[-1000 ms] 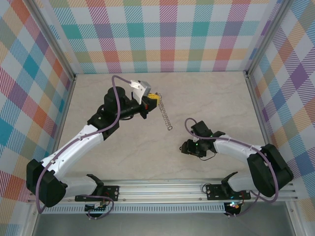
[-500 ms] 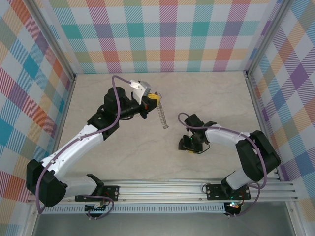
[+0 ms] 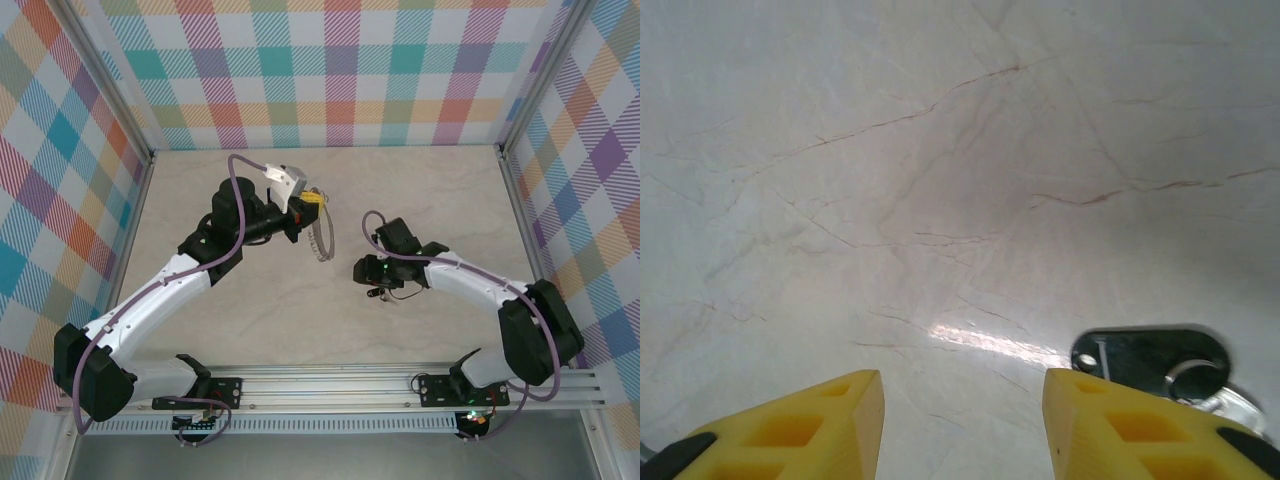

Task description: Put the keys on the keyring

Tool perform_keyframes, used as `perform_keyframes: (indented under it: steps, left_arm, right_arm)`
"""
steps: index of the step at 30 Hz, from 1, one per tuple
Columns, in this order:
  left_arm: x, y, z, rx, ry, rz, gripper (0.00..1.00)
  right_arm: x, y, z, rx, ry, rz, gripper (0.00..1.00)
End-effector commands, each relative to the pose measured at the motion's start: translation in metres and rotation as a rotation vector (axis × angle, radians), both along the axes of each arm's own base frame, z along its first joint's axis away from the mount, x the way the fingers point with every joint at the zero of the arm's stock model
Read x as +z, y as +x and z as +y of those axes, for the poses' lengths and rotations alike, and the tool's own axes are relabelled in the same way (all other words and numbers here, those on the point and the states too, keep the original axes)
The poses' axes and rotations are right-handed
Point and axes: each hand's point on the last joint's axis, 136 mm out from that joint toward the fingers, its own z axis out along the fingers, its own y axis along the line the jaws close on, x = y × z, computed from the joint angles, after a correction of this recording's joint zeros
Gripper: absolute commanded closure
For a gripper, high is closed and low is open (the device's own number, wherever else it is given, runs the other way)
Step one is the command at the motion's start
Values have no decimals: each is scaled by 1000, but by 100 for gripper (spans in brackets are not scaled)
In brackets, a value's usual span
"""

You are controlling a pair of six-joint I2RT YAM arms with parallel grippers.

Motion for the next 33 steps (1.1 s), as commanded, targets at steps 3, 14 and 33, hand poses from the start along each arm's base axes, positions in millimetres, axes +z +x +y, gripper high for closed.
perform_keyframes:
  steps: [3,14,33]
  left_arm:
    - [25,-6,1,-6,-53,-71,100]
    - [27,-7,2,-6,-57,-72,100]
    - [24,-6,0,-8,-58,-66,100]
  right_arm:
    - [-23,-13,-34,2,-202,34,58]
    - [-44,-11,-47,-7,-326,65,63]
    - [-54,-4,-42,9,-360,71,67]
